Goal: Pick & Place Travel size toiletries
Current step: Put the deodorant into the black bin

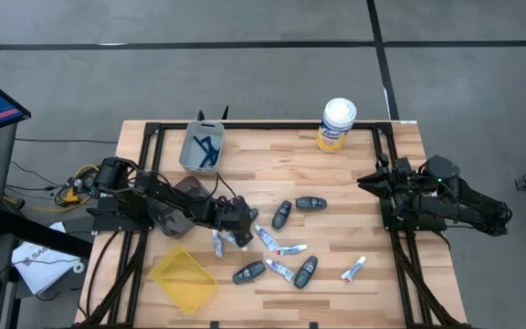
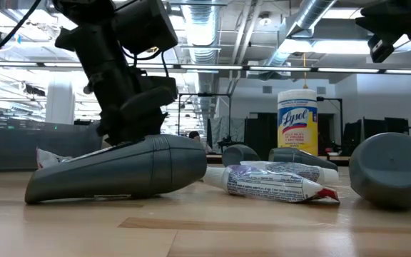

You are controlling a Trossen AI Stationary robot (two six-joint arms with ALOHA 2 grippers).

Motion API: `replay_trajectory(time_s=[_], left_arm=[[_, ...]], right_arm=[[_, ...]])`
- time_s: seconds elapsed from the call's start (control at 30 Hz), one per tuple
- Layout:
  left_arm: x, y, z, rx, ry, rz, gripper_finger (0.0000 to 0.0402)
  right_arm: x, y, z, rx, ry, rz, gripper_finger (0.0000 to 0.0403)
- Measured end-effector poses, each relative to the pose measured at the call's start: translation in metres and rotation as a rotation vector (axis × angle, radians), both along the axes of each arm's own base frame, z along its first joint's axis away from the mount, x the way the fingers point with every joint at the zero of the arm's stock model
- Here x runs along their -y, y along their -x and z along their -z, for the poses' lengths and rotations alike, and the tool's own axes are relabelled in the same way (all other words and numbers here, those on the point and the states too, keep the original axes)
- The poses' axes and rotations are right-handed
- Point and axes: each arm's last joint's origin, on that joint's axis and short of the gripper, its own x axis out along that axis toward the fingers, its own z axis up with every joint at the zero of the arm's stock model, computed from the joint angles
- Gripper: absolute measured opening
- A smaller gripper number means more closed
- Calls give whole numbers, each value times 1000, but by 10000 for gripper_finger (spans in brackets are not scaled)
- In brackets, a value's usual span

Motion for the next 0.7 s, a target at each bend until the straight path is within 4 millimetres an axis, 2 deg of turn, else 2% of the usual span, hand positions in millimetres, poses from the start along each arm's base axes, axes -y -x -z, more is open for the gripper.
replay_trajectory(time_s=[0.1,0.37,0.57,0.7], left_arm=[[-1,0,0,10,26,-30,205],[1,-3,-7,44,78,-46,202],[1,-11,-47,172,52,-2,202],[-4,4,-76,211,18,-46,202]], right_arm=[[0,0,0,0,0,0,66],[0,0,0,0,0,0,66],[0,0,0,-2,-1,3,66],[0,0,0,-3,-1,4,66]])
